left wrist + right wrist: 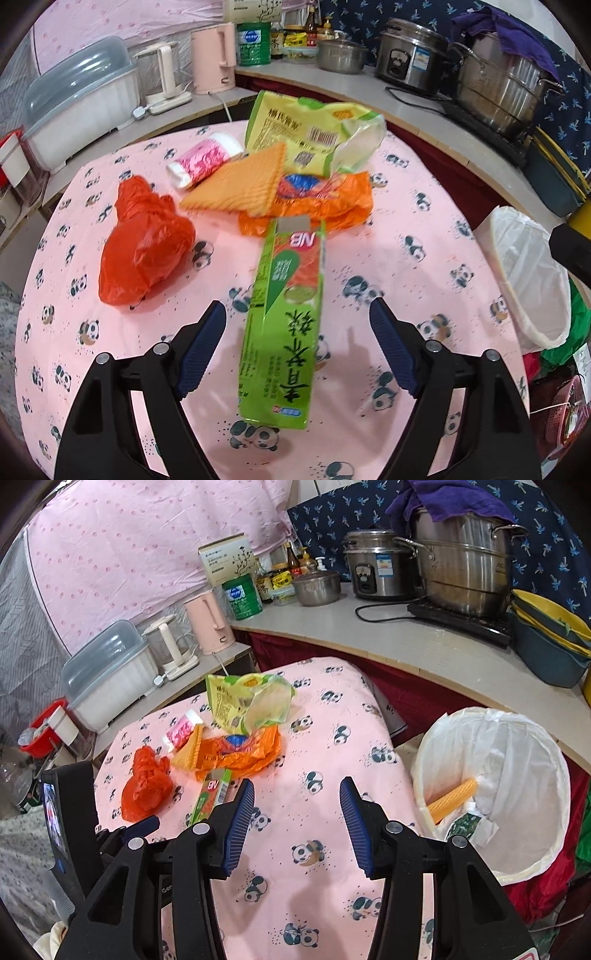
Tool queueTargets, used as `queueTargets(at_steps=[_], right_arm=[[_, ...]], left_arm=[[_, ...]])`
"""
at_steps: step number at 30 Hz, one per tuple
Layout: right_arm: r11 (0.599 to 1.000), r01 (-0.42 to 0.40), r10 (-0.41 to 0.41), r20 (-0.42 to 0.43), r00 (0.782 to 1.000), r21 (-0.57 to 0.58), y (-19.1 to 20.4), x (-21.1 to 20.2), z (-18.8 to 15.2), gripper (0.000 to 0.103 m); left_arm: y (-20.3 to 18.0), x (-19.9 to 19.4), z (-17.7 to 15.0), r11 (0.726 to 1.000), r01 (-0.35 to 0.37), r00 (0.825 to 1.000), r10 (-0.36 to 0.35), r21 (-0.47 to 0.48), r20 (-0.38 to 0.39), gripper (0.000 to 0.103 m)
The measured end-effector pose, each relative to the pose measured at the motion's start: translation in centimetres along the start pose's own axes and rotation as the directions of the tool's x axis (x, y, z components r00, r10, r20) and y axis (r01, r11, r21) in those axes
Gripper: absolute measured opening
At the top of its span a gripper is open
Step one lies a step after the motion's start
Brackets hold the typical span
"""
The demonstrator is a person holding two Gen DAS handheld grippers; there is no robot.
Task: Collect trash
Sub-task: 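Grasp the green NB box with the left gripper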
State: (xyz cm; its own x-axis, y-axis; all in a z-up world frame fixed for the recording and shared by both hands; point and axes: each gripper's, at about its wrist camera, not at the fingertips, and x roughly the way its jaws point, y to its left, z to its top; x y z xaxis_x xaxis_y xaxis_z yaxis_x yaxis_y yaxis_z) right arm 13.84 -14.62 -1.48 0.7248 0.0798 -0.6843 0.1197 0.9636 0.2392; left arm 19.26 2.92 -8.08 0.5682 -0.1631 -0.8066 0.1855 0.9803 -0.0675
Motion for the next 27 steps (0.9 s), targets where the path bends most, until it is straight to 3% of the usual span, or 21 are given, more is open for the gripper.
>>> queueTargets(at_steps=[8,16,23,27], right_arm=[[1.000,-0.016,0.016,-0.053,0.998,-0.001,0.7,2.2,-1.2,0.047],[1.000,-0.022,0.022,-0.091,0.996,-0.004,1.1,4.2,-1.8,0.047],[1.000,-0.021,0.021,-0.106,0.994,0.001,1.2,5.0,-2.0,0.047],[1.000,-0.023,0.022,-0.109,0.994,-0.002,1.5,5.2,-2.1,0.047]], left_arm=[[1.3,2.3,-1.6,1.000,-0.001,0.997,-0.001,-0.027,-0.071,0.085],[1.3,4.4,-2.0,0.999,0.011,0.992,-0.016,-0.037,-0.126,0.084],[1.0,4.2,-1.7,0.999,0.035,0.992,-0.037,-0.016,-0.125,0.052],[0.9,3.6,-1.8,0.998,0.067,0.989,-0.068,-0.015,-0.129,0.052]])
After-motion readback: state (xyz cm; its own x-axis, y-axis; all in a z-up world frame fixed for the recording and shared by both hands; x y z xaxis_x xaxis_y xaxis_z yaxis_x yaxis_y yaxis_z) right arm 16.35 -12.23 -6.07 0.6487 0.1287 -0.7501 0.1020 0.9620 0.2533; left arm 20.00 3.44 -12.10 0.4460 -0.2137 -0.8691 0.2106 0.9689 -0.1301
